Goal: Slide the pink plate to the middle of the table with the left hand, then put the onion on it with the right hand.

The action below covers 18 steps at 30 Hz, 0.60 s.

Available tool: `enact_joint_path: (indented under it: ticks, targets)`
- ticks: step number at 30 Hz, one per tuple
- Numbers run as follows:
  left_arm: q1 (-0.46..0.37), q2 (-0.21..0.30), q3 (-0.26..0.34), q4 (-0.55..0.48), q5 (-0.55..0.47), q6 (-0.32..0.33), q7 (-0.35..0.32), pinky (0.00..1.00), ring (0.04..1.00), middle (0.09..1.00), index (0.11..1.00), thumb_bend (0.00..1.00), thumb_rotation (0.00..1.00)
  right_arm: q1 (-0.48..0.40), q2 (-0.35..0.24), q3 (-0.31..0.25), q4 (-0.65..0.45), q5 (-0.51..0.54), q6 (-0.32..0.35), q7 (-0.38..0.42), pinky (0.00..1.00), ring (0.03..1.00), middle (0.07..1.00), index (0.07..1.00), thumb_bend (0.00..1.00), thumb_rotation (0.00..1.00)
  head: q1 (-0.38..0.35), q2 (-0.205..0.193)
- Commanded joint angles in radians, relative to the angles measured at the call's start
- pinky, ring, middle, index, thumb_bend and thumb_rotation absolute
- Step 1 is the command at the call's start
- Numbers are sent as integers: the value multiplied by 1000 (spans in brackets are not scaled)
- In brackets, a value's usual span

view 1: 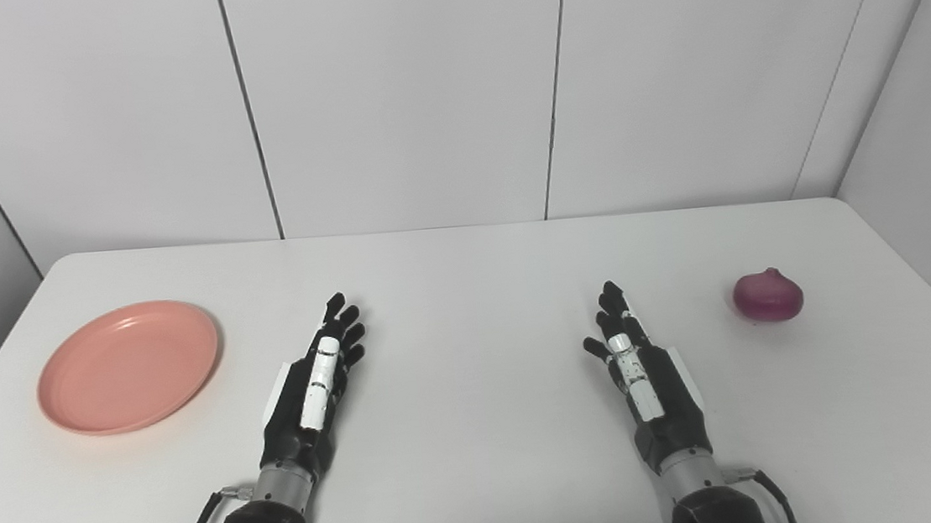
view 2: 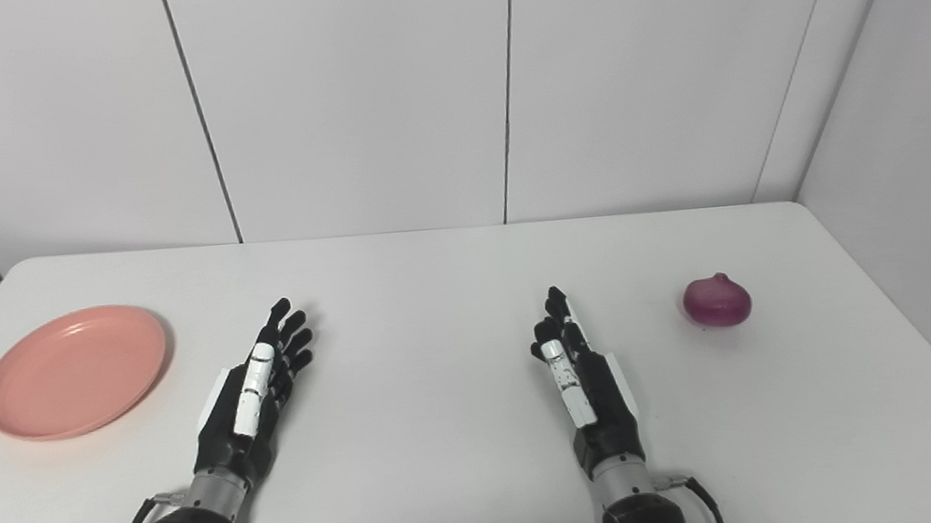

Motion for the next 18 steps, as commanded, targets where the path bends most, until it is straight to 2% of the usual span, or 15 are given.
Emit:
enact_joint_path:
  ticks: [1,6,18]
  targets:
    - [-10,6,-6,7,9,-32,-5,953,962,974,974,524,1000,-14,3,0,-17,-7,-8,-3,1000,1000,1000,1000,682,863,7,-4]
    - [-22,7,-8,24,5,-20,-8,963,967,980,982,518,1000,-13,4,6,-17,-14,-24,-2,1000,1000,1000,1000,685,855,14,-7]
    - [-28,9,-8,49,16,-44,-4,959,965,980,982,533,1000,-24,-11,0,12,3,-50,15,1000,1000,1000,1000,709,858,21,-29]
